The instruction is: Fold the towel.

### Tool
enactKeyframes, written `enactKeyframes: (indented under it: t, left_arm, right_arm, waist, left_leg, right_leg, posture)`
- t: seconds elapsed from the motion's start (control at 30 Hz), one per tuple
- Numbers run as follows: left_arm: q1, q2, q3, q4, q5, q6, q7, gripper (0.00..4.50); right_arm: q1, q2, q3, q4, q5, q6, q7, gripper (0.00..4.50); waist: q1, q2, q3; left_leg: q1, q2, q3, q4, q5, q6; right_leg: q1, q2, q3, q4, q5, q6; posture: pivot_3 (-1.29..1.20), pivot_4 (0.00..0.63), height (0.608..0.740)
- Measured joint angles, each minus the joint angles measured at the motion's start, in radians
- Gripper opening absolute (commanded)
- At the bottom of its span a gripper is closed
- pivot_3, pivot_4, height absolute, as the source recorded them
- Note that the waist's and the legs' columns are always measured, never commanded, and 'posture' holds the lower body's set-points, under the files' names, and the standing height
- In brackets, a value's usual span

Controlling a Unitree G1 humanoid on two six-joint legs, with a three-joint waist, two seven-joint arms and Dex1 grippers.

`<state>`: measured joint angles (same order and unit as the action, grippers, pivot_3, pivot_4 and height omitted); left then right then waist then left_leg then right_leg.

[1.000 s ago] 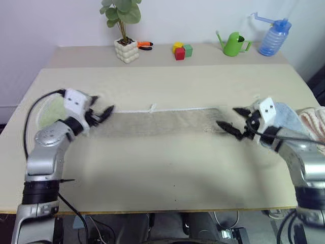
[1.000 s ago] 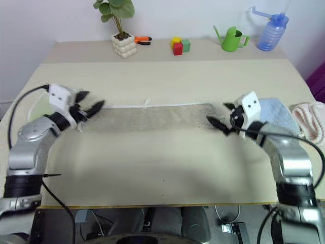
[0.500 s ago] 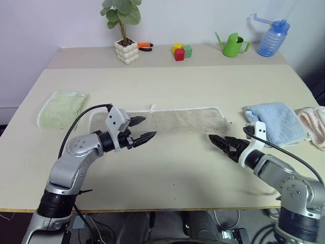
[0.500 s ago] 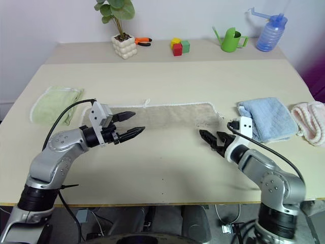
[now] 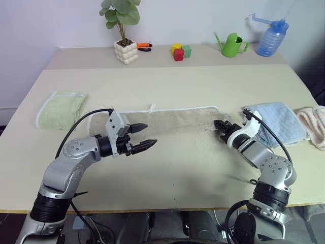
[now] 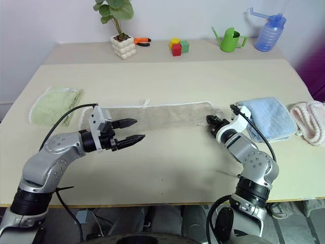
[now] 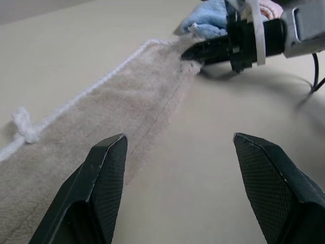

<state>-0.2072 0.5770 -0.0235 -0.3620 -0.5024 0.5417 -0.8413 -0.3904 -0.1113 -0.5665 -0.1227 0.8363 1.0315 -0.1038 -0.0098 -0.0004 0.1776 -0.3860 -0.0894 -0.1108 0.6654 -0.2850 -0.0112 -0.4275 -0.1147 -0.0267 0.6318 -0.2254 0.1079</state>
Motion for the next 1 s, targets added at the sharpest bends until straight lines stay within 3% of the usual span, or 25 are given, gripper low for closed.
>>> enactKeyframes:
  t: [0.13, 0.27, 0.37, 0.5, 0.73, 1.0]
  left_arm:
    - [0.007, -0.001, 0.000, -0.005, 0.000, 0.000, 0.007, 3.43]
    - [0.006, 0.000, 0.000, -0.003, 0.001, -0.001, 0.009, 3.43]
    - [0.001, 0.000, -0.001, 0.005, 0.005, -0.007, 0.007, 3.43]
    - [-0.004, -0.001, -0.003, 0.016, 0.014, -0.009, 0.007, 3.43]
    - [-0.004, -0.008, -0.004, 0.021, 0.017, -0.009, 0.008, 3.43]
    - [0.006, -0.010, -0.003, 0.022, 0.019, -0.006, 0.018, 3.43]
  right_arm:
    - [0.008, -0.022, 0.003, 0.000, -0.007, -0.025, -0.017, 0.04]
    - [0.055, -0.194, 0.056, -0.049, -0.056, -0.027, 0.042, 0.04]
    - [0.077, -0.354, 0.158, -0.110, -0.132, -0.058, 0.143, 0.04]
    - [0.084, -0.532, 0.403, -0.209, -0.278, -0.170, 0.330, 0.04]
    - [0.051, -0.538, 0.751, -0.280, -0.440, -0.291, 0.516, 0.04]
    - [0.017, -0.455, 0.834, -0.151, -0.565, -0.339, 0.532, 0.04]
  waist:
    - [0.001, 0.000, 0.000]
    - [0.000, 0.001, 0.001]
    - [-0.007, 0.002, 0.001]
    - [-0.010, 0.002, 0.001]
    - [0.003, 0.000, 0.001]
    - [0.000, 0.000, 0.001]
  left_leg:
    - [0.000, 0.000, 0.000, 0.000, 0.000, 0.000]
    - [-0.001, -0.001, 0.001, 0.000, -0.001, 0.001]
    - [-0.001, 0.001, 0.001, -0.001, -0.001, 0.001]
    - [0.000, 0.002, 0.002, -0.001, -0.001, 0.001]
    - [-0.001, 0.001, 0.001, 0.000, -0.001, 0.001]
    - [-0.001, 0.001, 0.000, 0.000, 0.000, 0.001]
  right_leg:
    - [0.000, 0.000, 0.000, 0.000, 0.000, 0.000]
    - [0.000, -0.001, 0.000, -0.001, 0.000, 0.000]
    - [-0.001, 0.001, 0.000, -0.001, 0.000, 0.000]
    - [-0.001, 0.002, 0.000, -0.001, 0.000, 0.000]
    - [0.000, 0.000, 0.000, -0.002, 0.000, 0.000]
    - [-0.001, 0.000, 0.000, -0.002, 0.000, 0.000]
  posture:
    - [0.00, 0.150, 0.732]
    - [0.00, 0.150, 0.732]
    - [0.00, 0.150, 0.732]
    - [0.00, 0.150, 0.732]
    - [0.00, 0.150, 0.732]
    - [0.00, 0.150, 0.732]
